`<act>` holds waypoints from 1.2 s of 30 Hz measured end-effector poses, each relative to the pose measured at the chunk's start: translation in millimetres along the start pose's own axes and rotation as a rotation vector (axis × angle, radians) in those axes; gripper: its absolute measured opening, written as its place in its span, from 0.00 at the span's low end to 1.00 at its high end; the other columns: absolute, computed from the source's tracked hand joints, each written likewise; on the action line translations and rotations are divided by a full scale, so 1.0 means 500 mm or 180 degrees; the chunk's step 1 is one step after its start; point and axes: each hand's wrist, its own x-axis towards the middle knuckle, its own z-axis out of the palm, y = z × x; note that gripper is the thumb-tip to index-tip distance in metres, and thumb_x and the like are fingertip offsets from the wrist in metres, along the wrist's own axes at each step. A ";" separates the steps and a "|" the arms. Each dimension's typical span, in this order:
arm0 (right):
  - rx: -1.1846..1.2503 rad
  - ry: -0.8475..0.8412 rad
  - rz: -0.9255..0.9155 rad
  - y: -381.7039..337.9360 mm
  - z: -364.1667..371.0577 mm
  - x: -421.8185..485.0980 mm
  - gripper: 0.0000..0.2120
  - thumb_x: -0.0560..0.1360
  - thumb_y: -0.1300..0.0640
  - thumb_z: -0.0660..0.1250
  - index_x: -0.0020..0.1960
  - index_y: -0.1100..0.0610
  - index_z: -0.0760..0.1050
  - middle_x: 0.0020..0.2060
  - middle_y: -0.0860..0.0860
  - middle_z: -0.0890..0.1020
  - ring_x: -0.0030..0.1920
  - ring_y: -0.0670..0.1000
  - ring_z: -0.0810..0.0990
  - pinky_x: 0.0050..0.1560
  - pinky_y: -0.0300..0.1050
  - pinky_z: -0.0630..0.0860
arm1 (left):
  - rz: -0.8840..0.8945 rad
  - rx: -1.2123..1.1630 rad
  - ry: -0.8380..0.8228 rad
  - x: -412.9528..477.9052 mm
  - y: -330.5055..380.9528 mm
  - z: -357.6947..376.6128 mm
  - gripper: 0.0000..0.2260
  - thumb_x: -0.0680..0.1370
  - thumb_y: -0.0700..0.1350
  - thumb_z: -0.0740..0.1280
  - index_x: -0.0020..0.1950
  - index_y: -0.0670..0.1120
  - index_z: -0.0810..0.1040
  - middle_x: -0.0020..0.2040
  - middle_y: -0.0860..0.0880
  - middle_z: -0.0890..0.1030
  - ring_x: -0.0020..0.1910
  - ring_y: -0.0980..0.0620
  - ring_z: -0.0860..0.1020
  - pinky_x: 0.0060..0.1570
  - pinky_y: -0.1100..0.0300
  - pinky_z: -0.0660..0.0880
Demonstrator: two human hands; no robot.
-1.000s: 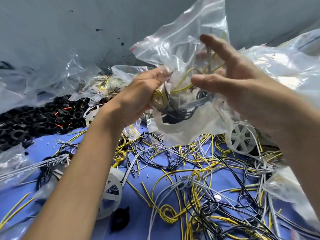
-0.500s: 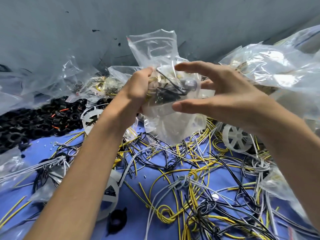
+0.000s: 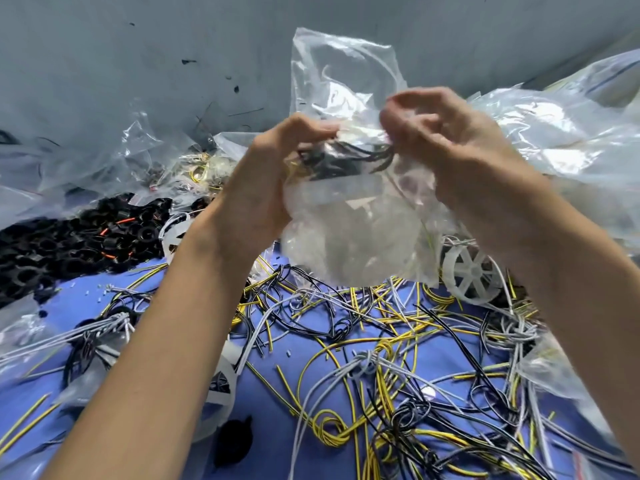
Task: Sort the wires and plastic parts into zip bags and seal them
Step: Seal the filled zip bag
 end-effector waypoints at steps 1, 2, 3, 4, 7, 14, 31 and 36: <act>0.0256 0.0094 0.0133 -0.001 -0.005 0.007 0.29 0.67 0.38 0.70 0.65 0.48 0.70 0.53 0.47 0.76 0.45 0.39 0.77 0.38 0.33 0.74 | 0.0195 0.0193 0.0169 -0.004 -0.001 -0.002 0.11 0.71 0.42 0.60 0.51 0.41 0.75 0.44 0.48 0.80 0.39 0.53 0.77 0.35 0.65 0.74; 0.0477 0.0226 0.0229 -0.001 -0.014 0.014 0.31 0.70 0.39 0.68 0.69 0.49 0.64 0.58 0.48 0.74 0.50 0.41 0.77 0.39 0.34 0.76 | 0.0406 0.0520 0.0376 -0.009 0.000 -0.002 0.07 0.74 0.39 0.59 0.45 0.41 0.76 0.37 0.54 0.81 0.35 0.59 0.78 0.33 0.68 0.73; 0.0654 0.0345 0.0294 -0.002 -0.022 0.020 0.33 0.72 0.41 0.67 0.72 0.50 0.60 0.61 0.49 0.72 0.54 0.44 0.77 0.40 0.36 0.77 | 0.0611 0.0728 0.0721 -0.009 -0.005 -0.009 0.13 0.77 0.35 0.57 0.38 0.43 0.77 0.29 0.58 0.80 0.30 0.64 0.77 0.30 0.74 0.71; 0.0843 0.0411 0.0324 -0.002 -0.029 0.023 0.33 0.72 0.42 0.67 0.72 0.52 0.59 0.61 0.49 0.73 0.55 0.46 0.77 0.40 0.38 0.77 | 0.0748 0.0928 0.0956 -0.015 -0.008 -0.005 0.20 0.78 0.33 0.56 0.31 0.46 0.77 0.23 0.60 0.77 0.26 0.66 0.76 0.27 0.76 0.68; 0.1529 0.0444 0.0180 0.005 -0.038 0.023 0.20 0.72 0.53 0.69 0.61 0.57 0.68 0.44 0.47 0.80 0.42 0.46 0.81 0.38 0.38 0.78 | 0.0278 0.1037 0.0243 -0.014 -0.005 -0.001 0.07 0.65 0.45 0.67 0.28 0.48 0.83 0.28 0.56 0.81 0.29 0.61 0.79 0.34 0.71 0.74; 0.0191 0.0485 -0.0761 0.011 -0.028 0.011 0.09 0.67 0.66 0.74 0.41 0.56 0.76 0.34 0.47 0.78 0.32 0.40 0.75 0.37 0.33 0.73 | 0.0667 0.1887 0.0498 -0.001 -0.008 -0.030 0.21 0.69 0.49 0.70 0.61 0.46 0.76 0.57 0.51 0.81 0.56 0.58 0.79 0.55 0.67 0.72; 0.0420 0.0879 -0.1038 -0.006 -0.047 0.011 0.07 0.69 0.63 0.74 0.38 0.54 0.78 0.27 0.44 0.81 0.30 0.43 0.77 0.34 0.37 0.74 | 0.1394 0.3245 0.1421 -0.039 0.050 -0.073 0.06 0.70 0.40 0.74 0.41 0.49 0.80 0.31 0.66 0.80 0.31 0.67 0.75 0.37 0.75 0.70; 0.0052 0.0594 -0.0943 -0.011 -0.060 0.010 0.06 0.69 0.63 0.74 0.41 0.55 0.79 0.28 0.45 0.82 0.32 0.44 0.78 0.37 0.39 0.76 | 0.1587 0.3515 0.1514 -0.045 0.069 -0.067 0.09 0.72 0.39 0.73 0.41 0.53 0.78 0.33 0.70 0.79 0.35 0.71 0.76 0.41 0.78 0.70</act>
